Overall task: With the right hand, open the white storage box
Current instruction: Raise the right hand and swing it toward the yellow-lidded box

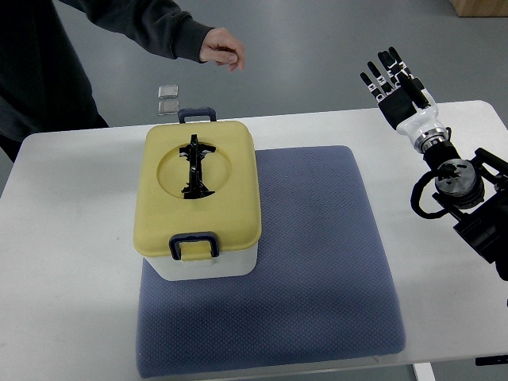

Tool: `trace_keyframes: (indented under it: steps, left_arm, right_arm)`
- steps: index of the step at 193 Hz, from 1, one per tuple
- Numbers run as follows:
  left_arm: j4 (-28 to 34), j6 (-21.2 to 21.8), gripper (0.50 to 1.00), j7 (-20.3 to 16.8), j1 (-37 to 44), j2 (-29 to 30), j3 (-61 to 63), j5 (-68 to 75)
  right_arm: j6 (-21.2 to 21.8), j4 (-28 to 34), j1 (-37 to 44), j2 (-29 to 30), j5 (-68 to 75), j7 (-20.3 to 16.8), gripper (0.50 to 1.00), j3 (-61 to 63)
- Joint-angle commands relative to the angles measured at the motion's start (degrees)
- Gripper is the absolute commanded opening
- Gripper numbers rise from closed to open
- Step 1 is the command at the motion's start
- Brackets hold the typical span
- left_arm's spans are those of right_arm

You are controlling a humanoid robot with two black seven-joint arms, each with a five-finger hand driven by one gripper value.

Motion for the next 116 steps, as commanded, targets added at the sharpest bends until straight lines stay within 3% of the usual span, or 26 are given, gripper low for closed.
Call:
trace_keyframes:
  steps: [1, 63, 116]
  left_arm:
    - [-0.05, -0.17, 1.000, 0.09, 0.00, 0.00, -0.13, 0.00]
    - [0.04, 0.00, 1.000, 0.09, 0.00, 0.00, -0.22, -0.09]
    - [-0.22, -0.17, 1.000, 0.09, -0.09, 0.00, -0.13, 0.00]
  right_arm:
    - [-0.11, 0.00, -0.08, 0.00, 0.00, 0.00, 0.934, -0.08]
    - [-0.02, 0.09, 1.94, -0.44, -4.39, -0.44, 0.934, -0.17]
    - [0.86, 2.81, 13.19, -4.05, -37.17, -2.37, 0.934, -7.38]
